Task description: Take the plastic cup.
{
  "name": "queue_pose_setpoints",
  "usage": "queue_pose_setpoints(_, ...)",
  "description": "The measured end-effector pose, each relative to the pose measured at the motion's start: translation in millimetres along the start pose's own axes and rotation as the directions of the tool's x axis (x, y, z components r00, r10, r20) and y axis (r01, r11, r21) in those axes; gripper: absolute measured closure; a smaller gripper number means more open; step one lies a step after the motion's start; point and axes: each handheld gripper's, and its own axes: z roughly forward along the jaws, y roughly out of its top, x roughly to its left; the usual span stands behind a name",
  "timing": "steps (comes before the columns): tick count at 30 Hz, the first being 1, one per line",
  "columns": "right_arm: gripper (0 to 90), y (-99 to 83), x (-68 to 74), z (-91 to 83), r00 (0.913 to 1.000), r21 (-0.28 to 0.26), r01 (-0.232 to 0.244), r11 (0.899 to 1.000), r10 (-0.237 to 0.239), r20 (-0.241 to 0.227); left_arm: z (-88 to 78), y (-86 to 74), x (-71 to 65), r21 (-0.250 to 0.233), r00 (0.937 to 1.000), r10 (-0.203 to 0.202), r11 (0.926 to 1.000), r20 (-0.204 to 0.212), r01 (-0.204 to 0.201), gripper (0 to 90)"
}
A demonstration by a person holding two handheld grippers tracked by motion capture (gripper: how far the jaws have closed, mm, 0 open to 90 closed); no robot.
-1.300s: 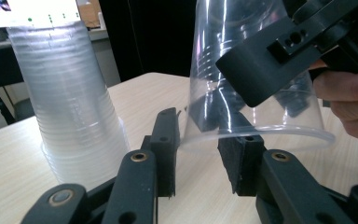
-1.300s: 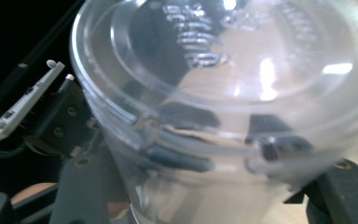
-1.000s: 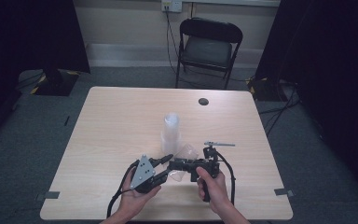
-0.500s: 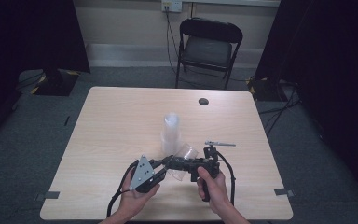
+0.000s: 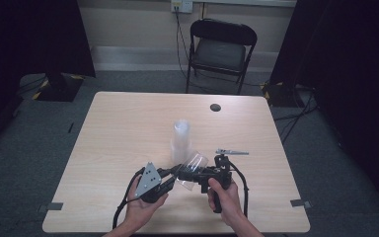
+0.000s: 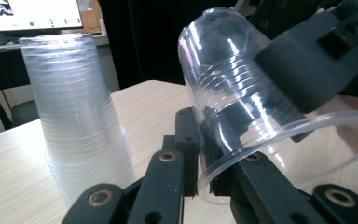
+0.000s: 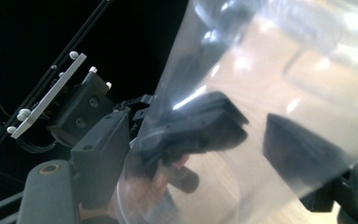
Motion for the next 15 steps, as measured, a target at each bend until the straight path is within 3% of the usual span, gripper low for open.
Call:
queue_pose_setpoints(7, 20.1, -0.3, 0.5, -1.2, 0.9995, -0.001, 0.018, 1.000, -0.018, -0.025, -3.1, 1.3, 4.6, -0.006, 0.9997, -0.023, 0.9997, -0.010, 0.023, 85.9)
queue_pose_setpoints(15, 19.0, -0.3, -1.1, -5.1, 0.9996, -0.006, 0.021, 1.000, -0.021, -0.021, -7.6, 2.9, 15.0, 0.005, 0.9954, -0.094, 0.9956, -0.019, 0.094, 86.0)
